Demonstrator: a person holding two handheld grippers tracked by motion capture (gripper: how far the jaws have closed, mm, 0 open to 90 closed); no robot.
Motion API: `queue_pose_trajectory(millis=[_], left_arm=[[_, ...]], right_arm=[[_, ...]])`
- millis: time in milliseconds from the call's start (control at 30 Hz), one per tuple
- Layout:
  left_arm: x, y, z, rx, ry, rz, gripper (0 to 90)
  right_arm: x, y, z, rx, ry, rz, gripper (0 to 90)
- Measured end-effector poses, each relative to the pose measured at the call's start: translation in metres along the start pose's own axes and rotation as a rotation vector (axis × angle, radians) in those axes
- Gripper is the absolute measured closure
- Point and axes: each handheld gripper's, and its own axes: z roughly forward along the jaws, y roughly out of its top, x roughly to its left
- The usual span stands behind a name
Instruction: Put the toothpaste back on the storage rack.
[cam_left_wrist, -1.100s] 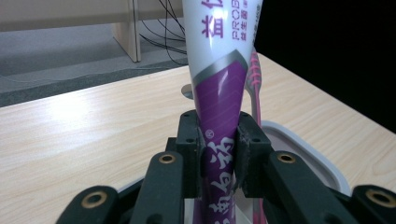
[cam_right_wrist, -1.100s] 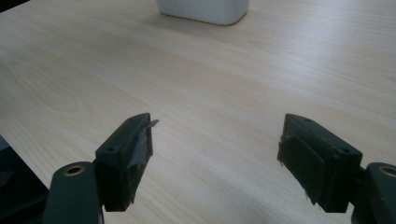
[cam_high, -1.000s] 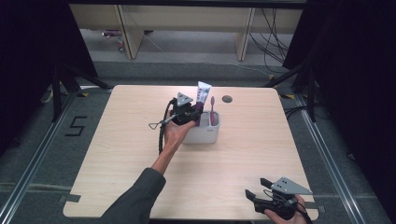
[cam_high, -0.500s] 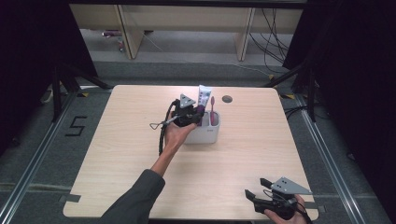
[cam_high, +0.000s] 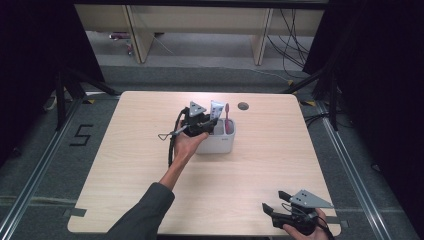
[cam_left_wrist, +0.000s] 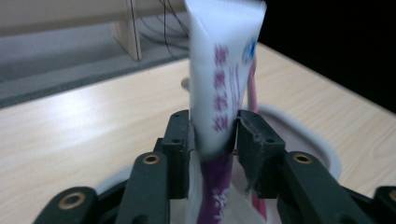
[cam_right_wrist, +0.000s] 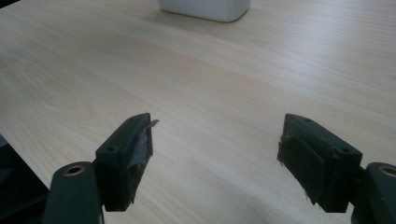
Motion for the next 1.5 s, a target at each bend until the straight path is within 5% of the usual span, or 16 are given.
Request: queue_pose_trajectory(millis=[167,267,933,1000,1067,1467,1500], left_arm=[[0.000,0.009,-0.008,0.002,0.006,0.014,62.5],[0.001,0.009,-0.011,0.012,0.001,0.015,61.4],[0.002,0.015,-0.039,0.041,-0.041,-0.002,44.3],[0.002,0.015,-0.042,0.047,-0.043,-0.010,42.9],[0.003,0.014,-0.045,0.044,-0.046,-0.030,40.6],[0.006,0.000,-0.062,0.050,-0.068,-0.063,31.1],[0.006,0.000,-0.063,0.047,-0.072,-0.067,30.6]], right_arm=[[0.000,-0.001,-0.002,0.013,-0.009,0.060,26.1],[-0.002,0.000,-0.002,-0.007,-0.021,0.009,26.1],[-0.001,-0.001,0.000,0.004,-0.007,0.008,26.0],[-0.001,-0.001,0.000,0.004,-0.010,0.011,26.0],[0.002,-0.001,-0.001,0.024,0.004,0.066,26.0],[-0.001,-0.002,0.000,0.014,-0.002,0.032,26.0],[0.002,-0.002,0.000,0.028,-0.005,0.069,26.0]])
